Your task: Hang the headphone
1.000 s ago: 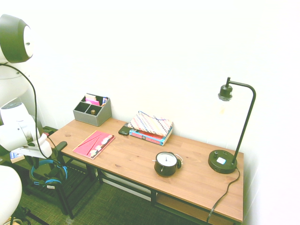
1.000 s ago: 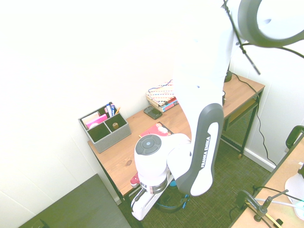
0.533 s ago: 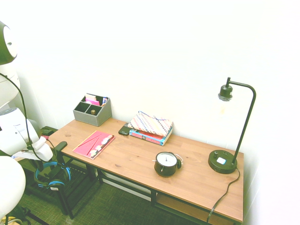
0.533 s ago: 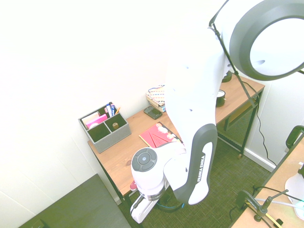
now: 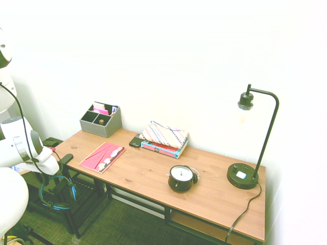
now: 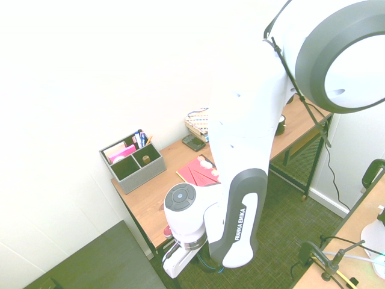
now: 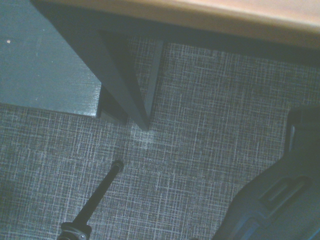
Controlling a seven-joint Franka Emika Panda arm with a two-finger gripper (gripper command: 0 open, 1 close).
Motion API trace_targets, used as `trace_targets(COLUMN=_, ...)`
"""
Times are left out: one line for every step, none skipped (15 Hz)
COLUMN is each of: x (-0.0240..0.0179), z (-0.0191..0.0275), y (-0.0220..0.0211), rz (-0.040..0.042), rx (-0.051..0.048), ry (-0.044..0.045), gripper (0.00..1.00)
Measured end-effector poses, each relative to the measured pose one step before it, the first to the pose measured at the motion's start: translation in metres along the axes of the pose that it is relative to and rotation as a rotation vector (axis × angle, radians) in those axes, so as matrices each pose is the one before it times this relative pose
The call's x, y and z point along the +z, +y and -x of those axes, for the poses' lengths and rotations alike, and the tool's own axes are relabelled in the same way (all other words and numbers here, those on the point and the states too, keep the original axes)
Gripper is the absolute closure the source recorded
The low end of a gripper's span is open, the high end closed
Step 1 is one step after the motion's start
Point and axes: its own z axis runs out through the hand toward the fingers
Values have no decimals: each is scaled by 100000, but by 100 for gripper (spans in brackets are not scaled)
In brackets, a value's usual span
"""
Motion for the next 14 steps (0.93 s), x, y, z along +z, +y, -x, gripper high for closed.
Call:
trace_targets(x=-459, z=-234, y=142, rz=-155, rx=535, ry=-420, gripper=0)
trace_targets(x=-968, z=-333, y=186, rz=-525, rx=548, ry=-280, gripper=0)
trace_targets(x=-1620, z=-516, y=255, rz=-687, rx=537, ry=-425, gripper=0)
trace_targets(x=-1860, z=-719, y=392, rz=-58, rx=330, ry=-880, gripper=0)
trace_targets(x=-2017, z=-916, y=570, rz=-138, rx=-25, ry=-1039, gripper=0)
trace_targets(x=-1983, z=-1391, y=830, rz=-247, rx=284, ry=-583, gripper=0)
trace_targets(x=-1865, z=-1714, y=955, rz=-240, rx=219, ry=-380, gripper=0)
trace_targets(x=-1944, z=-2231, y=1091, rz=-686, rx=-32, ry=529, gripper=0)
trace_targets(x=-1976, z=-2812, y=1465, rz=-635, rx=-3, ry=1227, gripper=0)
trace_targets(x=-1827, z=-2831, y=1574, rz=-340, rx=-307, ry=823, gripper=0)
trace_targets(x=-1874, z=-2770, y=1694, rz=-168, rx=-41, ry=57, gripper=0)
trace_targets(x=-2005, z=-2558, y=1677, rz=-312, rx=-184, ry=-106, gripper=0)
trace_targets(x=-2330, z=-2687, y=1902, rz=-90, rx=96, ry=219, gripper=0)
trace_targets(x=-2457, z=-2570, y=2220, rz=509, rx=1156, ry=468, gripper=0)
